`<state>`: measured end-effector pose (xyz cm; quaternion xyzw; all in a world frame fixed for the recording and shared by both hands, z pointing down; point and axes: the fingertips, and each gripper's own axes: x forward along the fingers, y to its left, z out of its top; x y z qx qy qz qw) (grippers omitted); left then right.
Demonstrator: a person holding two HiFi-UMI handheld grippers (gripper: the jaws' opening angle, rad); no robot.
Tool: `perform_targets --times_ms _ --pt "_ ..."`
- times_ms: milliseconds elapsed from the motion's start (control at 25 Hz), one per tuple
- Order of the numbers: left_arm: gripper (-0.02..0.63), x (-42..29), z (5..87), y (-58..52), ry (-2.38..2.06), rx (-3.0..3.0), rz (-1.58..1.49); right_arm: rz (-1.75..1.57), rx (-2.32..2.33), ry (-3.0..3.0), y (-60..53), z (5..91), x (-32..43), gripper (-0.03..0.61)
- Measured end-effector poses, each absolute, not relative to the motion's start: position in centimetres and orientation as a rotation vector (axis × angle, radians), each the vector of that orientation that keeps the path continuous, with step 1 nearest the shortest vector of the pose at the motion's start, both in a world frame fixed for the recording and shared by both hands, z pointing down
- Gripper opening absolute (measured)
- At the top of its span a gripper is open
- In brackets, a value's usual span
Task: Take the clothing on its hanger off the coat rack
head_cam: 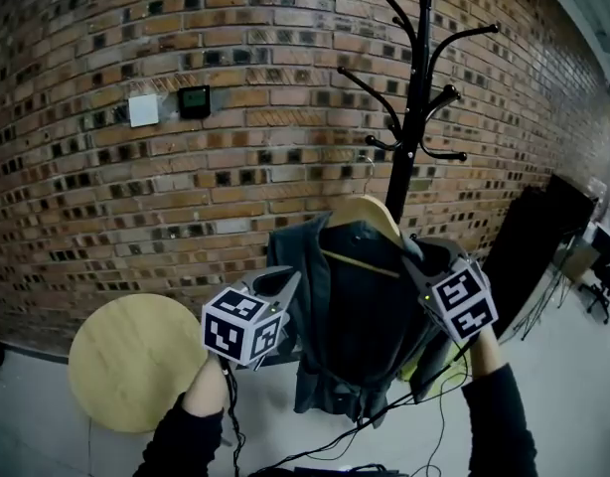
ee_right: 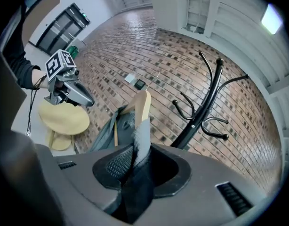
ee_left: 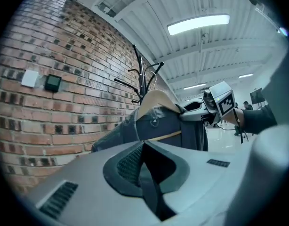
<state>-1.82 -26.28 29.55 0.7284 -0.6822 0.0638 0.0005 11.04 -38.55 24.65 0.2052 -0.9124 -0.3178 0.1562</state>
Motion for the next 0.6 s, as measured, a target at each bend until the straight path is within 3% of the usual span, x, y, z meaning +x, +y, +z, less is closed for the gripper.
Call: perform_targets --times_ms 600 --pt "-0.009 -8.4 27.2 -8.1 -2.474 1.941 0.281 -0.977 0.245 -2.8 -24.8 22.0 2.9 0.083"
